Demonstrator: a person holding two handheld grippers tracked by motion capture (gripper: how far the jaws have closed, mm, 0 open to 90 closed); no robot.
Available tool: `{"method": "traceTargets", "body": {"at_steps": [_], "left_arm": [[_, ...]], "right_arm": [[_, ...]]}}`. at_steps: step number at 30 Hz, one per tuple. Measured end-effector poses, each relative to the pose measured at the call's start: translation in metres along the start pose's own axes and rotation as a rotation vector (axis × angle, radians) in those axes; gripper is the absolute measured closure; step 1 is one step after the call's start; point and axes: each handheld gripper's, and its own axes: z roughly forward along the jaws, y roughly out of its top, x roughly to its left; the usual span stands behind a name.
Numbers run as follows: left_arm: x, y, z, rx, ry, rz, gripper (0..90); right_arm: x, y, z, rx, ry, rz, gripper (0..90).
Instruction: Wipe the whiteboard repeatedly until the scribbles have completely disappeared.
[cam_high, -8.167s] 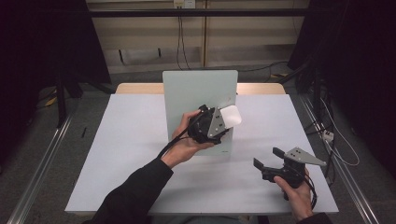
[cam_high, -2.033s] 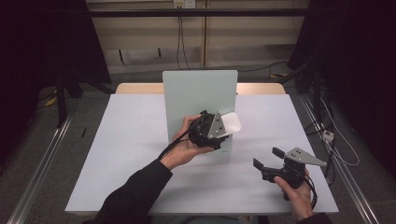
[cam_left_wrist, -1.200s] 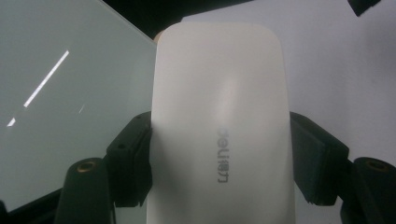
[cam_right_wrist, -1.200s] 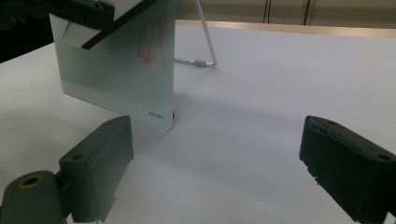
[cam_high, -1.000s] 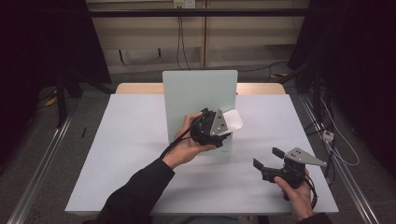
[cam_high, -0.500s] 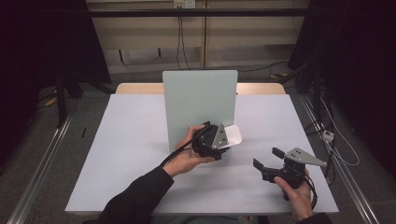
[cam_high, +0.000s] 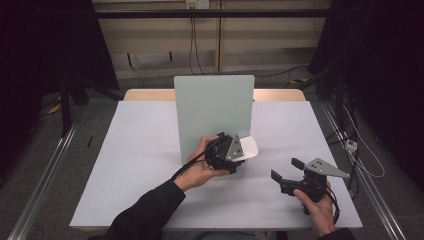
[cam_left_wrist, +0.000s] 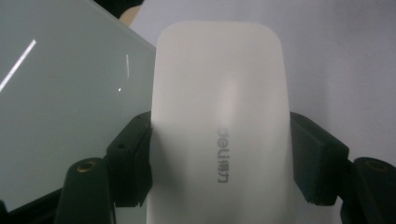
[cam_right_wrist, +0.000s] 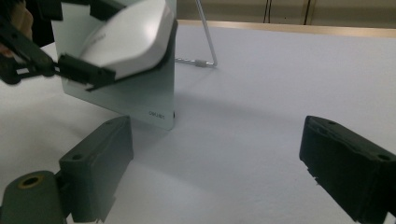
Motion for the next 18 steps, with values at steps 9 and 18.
{"method": "traceTargets", "body": {"at_steps": [9, 18], "left_arm": [[0.024, 0.01, -0.021, -0.054, 0.062, -0.038, 31.1], [-0.006, -0.007, 0.001, 0.051, -0.02, 0.032, 31.0]], "right_arm": [[0.0, 0.0, 0.0, -0.003, 0.001, 0.003, 9.7], [0.0, 0.0, 0.0, -0.003, 0.0, 0.005, 9.7]]}}
